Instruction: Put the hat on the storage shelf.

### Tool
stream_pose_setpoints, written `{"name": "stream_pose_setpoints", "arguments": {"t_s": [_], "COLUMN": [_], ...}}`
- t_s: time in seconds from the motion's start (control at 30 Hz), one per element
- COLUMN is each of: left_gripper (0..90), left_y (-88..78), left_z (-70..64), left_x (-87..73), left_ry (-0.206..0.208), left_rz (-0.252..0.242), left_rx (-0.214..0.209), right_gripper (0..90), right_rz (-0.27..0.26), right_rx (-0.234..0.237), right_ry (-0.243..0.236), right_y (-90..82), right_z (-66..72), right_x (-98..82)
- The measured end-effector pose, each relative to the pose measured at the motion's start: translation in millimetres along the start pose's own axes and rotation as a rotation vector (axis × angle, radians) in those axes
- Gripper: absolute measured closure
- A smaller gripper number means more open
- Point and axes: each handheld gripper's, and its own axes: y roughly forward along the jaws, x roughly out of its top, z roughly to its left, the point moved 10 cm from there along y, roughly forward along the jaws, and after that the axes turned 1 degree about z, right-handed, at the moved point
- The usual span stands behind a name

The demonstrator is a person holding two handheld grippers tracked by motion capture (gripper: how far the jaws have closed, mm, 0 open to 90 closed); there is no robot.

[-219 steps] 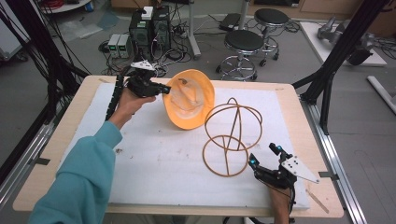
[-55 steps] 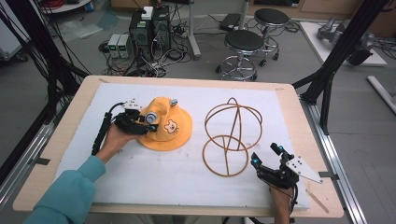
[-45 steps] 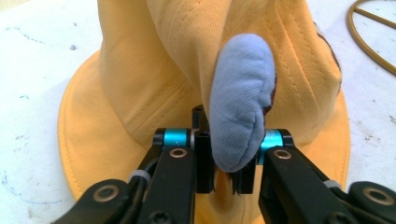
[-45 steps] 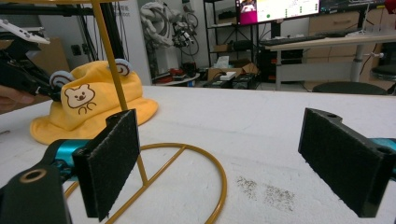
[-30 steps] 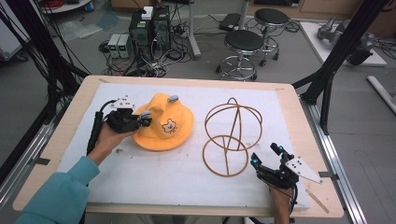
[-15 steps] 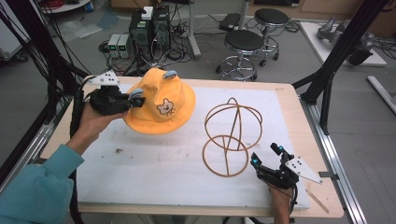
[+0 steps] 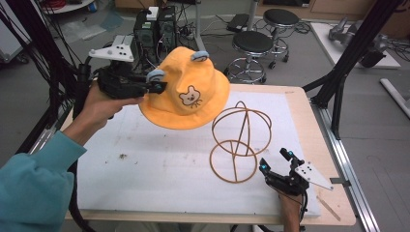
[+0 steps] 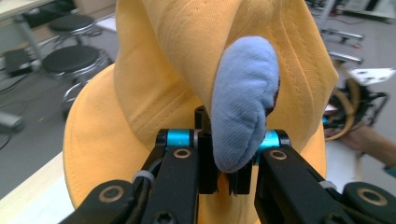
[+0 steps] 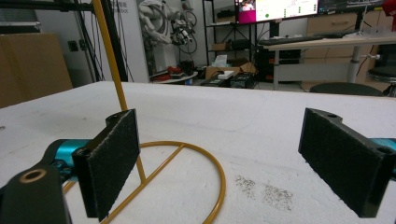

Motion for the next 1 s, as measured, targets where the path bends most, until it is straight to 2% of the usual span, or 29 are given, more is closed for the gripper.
{"name": "stream_pose_setpoints", "arguments": {"t_s": [0.1,0.23,0.4,0.47,0.63,0.83,0.9,0.93,1.0], "left_gripper": [84.2,84.2,84.2,84.2,84.2,83.4,78.4,71.8,50.5], "left_y": [15.7,40.3,72.3,83.5,100.5,109.0,110.1,110.5,111.8], "left_z": [-18.3,-39.0,-58.1,-65.0,-74.5,-74.7,-73.7,-73.1,-70.4], "left_x": [10.3,19.8,24.5,24.4,22.5,18.4,18.6,19.1,20.0], "left_ry": [0.028,0.041,0.073,0.073,0.083,0.088,0.090,0.090,0.075], "left_rz": [0.006,0.016,0.050,0.057,0.072,0.085,0.074,0.066,0.059], "left_rx": [-0.046,-0.113,-0.155,-0.178,-0.202,-0.199,-0.190,-0.185,-0.152], "right_gripper": [11.4,11.4,11.4,11.4,11.4,11.4,11.4,11.4,11.4], "right_rz": [-0.001,0.003,0.002,-0.002,-0.004,-0.005,-0.004,-0.004,-0.004], "right_rx": [0.002,-0.002,-0.001,0.002,0.002,0.003,0.002,0.002,0.002], "right_ry": [0.004,0.002,0.004,0.005,-0.010,-0.003,-0.004,-0.007,-0.007], "right_y": [0.3,0.3,0.2,0.2,0.1,-0.1,-0.2,-0.1,-0.1], "right_z": [0.8,0.6,0.7,1.3,1.0,1.5,1.5,1.3,1.4], "right_x": [0.0,-0.2,-0.2,0.2,0.2,0.2,0.2,0.1,0.2]}}
